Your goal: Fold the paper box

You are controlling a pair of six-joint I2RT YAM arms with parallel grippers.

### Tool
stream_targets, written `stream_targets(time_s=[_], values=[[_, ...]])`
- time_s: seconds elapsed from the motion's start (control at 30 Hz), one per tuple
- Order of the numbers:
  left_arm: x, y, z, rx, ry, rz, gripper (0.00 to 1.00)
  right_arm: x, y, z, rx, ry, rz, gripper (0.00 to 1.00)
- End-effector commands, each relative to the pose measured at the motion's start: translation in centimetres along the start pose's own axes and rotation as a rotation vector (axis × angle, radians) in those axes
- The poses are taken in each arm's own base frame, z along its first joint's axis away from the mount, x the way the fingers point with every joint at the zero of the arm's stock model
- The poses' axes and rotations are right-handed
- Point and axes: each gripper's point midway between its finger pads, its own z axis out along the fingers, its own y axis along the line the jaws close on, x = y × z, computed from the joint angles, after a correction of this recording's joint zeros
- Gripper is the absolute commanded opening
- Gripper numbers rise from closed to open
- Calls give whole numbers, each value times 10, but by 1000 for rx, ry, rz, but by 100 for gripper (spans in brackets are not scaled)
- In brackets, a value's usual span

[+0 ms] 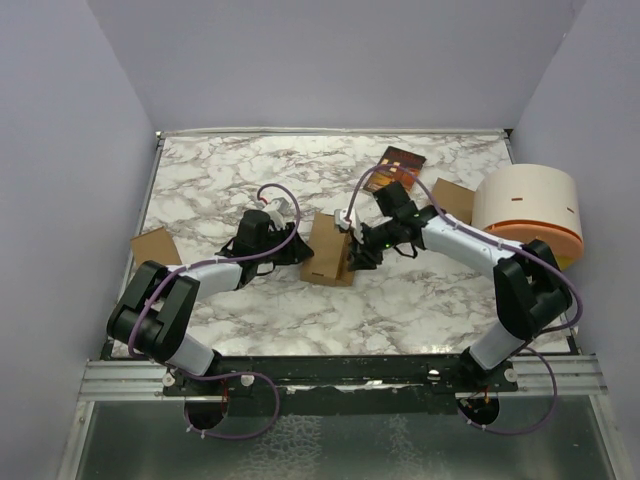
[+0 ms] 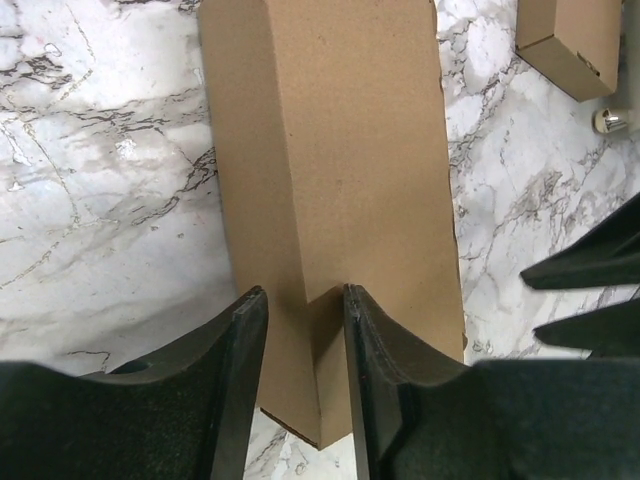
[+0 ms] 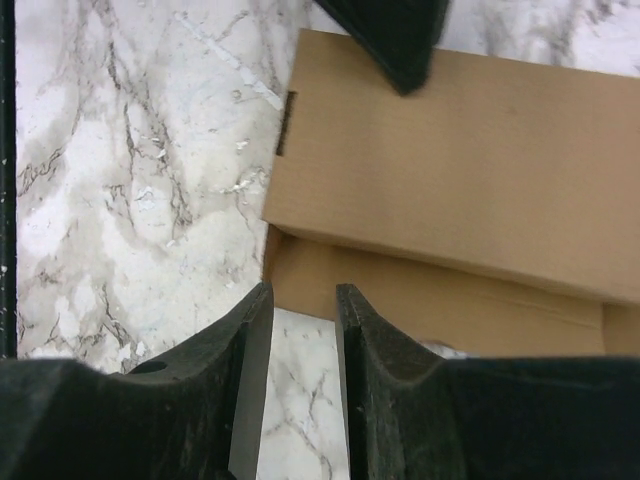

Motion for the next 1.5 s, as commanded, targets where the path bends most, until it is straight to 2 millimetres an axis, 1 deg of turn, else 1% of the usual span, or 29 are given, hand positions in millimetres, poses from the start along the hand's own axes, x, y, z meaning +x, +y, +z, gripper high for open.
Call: stream_targets(time_s=[0.0, 0.1, 0.2, 0.3, 0.33, 0.37, 0.4, 0.43, 0.5, 0.53, 0.63, 0.73, 0.83, 0.93, 1.1, 1.2, 1.23, 1.27, 1.3, 1.33, 1.4, 1.47], values=[[0, -4, -3, -9, 26, 24, 40, -14, -14, -30, 21, -128, 71, 32], [-19, -10, -8, -14, -17, 60, 48, -15, -31, -46, 96, -164, 99, 32], [-38, -17, -15, -16, -72, 100, 51, -17, -42, -60, 159, -200, 100, 32], [-56, -22, -23, -20, -134, 132, 55, -19, -54, -70, 220, -226, 90, 36], [-61, -23, -25, -14, -153, 139, 57, -21, -58, -72, 236, -236, 69, 39], [-65, -25, -26, -1, -172, 146, 59, -23, -61, -74, 251, -243, 44, 44], [-68, -26, -27, 19, -187, 154, 60, -25, -65, -75, 267, -249, 25, 56], [-71, -29, -27, 44, -205, 161, 60, -27, -71, -76, 292, -262, 18, 65], [-74, -34, -26, 105, -239, 172, 65, -29, -81, -78, 321, -294, 36, 81], [-77, -37, -25, 135, -259, 174, 66, -31, -85, -78, 318, -314, 55, 85], [-78, -32, -21, 154, -257, 107, 67, -35, -100, -76, 271, -343, 128, 86], [-71, -18, -13, 113, -191, 31, 66, -26, -124, -65, 267, -303, 208, 84], [-63, -15, -12, 106, -164, 16, 62, -9, -145, -53, 270, -237, 286, 80], [-55, -10, -18, 82, -161, 11, 58, 7, -156, -45, 259, -207, 357, 74], [-38, 4, -33, 6, -157, -3, 53, 25, -168, -45, 252, -210, 437, 68], [-33, 9, -34, -20, -138, -2, 51, 30, -172, -39, 209, -207, 452, 63], [-34, 10, -32, -24, -129, 2, 48, 29, -175, -38, 204, -205, 454, 61], [-36, 10, -30, -27, -123, 4, 42, 29, -177, -38, 204, -202, 455, 58], [-39, 10, -27, -33, -116, 5, 34, 28, -181, -39, 213, -198, 447, 53], [-43, 11, -24, -40, -115, 10, 30, 26, -185, -42, 228, -193, 437, 47], [-48, 19, -17, -82, -99, 27, 26, 20, -192, -50, 270, -191, 399, 40], [-52, 28, -8, -122, -81, 43, 26, 14, -199, -56, 306, -195, 361, 32]])
